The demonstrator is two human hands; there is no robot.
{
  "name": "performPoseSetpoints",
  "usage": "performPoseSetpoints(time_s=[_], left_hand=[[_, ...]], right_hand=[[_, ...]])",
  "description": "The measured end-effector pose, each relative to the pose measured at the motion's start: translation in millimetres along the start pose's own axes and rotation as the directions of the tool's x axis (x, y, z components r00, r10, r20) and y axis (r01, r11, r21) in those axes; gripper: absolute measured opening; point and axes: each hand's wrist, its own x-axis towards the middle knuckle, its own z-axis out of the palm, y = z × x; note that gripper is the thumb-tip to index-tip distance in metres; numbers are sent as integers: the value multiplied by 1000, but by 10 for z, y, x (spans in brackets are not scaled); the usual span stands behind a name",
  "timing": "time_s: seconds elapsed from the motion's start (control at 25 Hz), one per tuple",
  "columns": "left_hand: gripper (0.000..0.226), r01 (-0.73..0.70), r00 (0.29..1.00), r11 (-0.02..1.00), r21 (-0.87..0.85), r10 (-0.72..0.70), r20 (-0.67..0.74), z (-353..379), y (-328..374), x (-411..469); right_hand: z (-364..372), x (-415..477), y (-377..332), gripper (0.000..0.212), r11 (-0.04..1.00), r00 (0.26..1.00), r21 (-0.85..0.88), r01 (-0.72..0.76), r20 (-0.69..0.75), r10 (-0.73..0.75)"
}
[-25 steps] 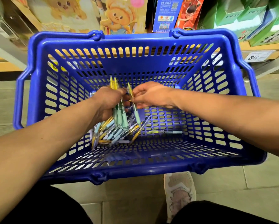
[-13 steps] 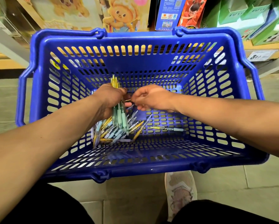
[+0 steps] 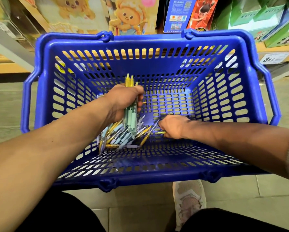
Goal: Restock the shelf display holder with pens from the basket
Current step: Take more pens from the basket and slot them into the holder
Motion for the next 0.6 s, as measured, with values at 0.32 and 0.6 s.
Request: performPoseSetpoints(time_s=[0.32,0.6], left_hand=[[22,13,997,992,-126,-3,75,172,117,-44],[23,23,1000,916,-401,-29,-10,381,211,-576]], right_hand=[[-243,340,320,31,827,998,558,-64,44,48],[-722,-205,144,22,175,983,983,61,-89,158]])
